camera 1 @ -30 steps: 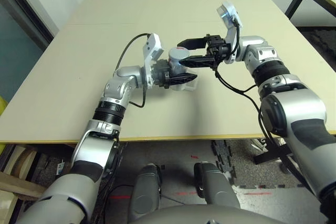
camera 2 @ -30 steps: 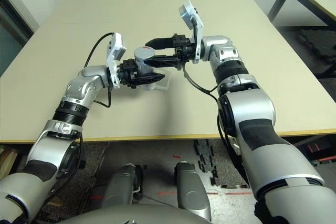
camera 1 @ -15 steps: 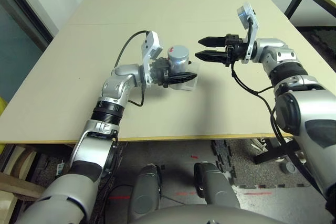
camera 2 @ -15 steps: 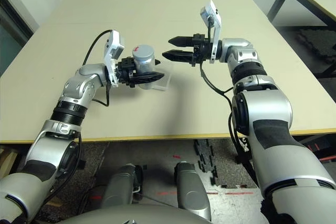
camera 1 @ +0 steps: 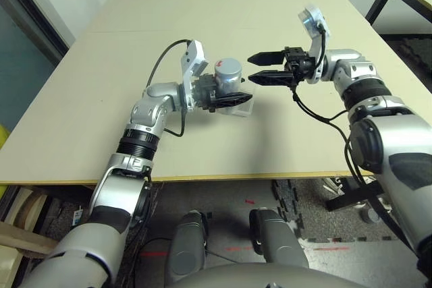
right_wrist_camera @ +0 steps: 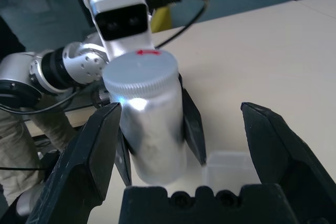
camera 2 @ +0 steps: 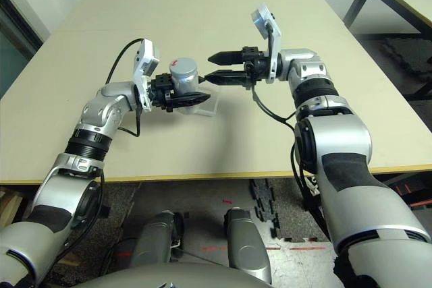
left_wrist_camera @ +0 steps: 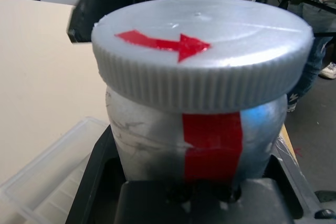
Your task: Pour the medicine from the bottle into the box.
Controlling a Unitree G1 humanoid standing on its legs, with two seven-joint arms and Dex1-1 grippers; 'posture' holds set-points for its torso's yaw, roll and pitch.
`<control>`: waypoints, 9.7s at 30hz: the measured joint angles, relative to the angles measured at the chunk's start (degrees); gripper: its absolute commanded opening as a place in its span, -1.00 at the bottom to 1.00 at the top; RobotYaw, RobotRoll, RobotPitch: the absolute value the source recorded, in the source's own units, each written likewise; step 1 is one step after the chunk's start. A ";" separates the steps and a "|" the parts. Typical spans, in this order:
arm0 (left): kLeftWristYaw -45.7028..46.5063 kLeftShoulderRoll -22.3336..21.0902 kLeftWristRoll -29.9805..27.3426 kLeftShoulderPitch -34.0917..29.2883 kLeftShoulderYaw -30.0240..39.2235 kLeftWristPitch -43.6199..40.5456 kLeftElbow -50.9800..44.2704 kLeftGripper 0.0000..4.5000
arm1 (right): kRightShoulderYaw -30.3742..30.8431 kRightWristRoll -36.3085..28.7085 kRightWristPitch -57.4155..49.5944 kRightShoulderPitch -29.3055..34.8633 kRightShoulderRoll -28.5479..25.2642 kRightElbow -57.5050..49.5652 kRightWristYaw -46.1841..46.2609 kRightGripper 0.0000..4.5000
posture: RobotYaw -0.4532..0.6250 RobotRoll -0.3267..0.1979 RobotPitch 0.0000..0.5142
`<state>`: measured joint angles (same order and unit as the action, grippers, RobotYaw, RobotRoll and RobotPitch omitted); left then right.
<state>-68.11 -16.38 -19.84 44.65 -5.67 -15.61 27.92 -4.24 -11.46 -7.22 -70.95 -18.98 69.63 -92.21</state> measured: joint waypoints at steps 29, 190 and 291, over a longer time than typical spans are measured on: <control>0.02 1.46 1.08 1.66 0.00 1.89 2.48 0.21 | 5.87 -6.16 -2.00 0.01 4.22 -4.47 -0.14 1.00 | -0.35 0.25 -0.71; -1.01 1.97 1.94 2.14 0.44 2.60 4.75 0.21 | 5.85 -5.33 -0.79 -0.56 3.65 -3.74 -0.12 0.15 | -0.35 0.25 -0.73; 9.84 -3.51 8.37 8.89 5.33 12.78 20.07 0.21 | -6.68 7.74 12.08 7.56 -1.22 4.55 46.53 1.00 | -0.36 0.25 -0.80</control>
<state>-58.27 -19.89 -11.47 53.54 -0.35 -2.84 47.99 -10.92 -3.73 4.86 -63.40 -20.20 74.19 -45.68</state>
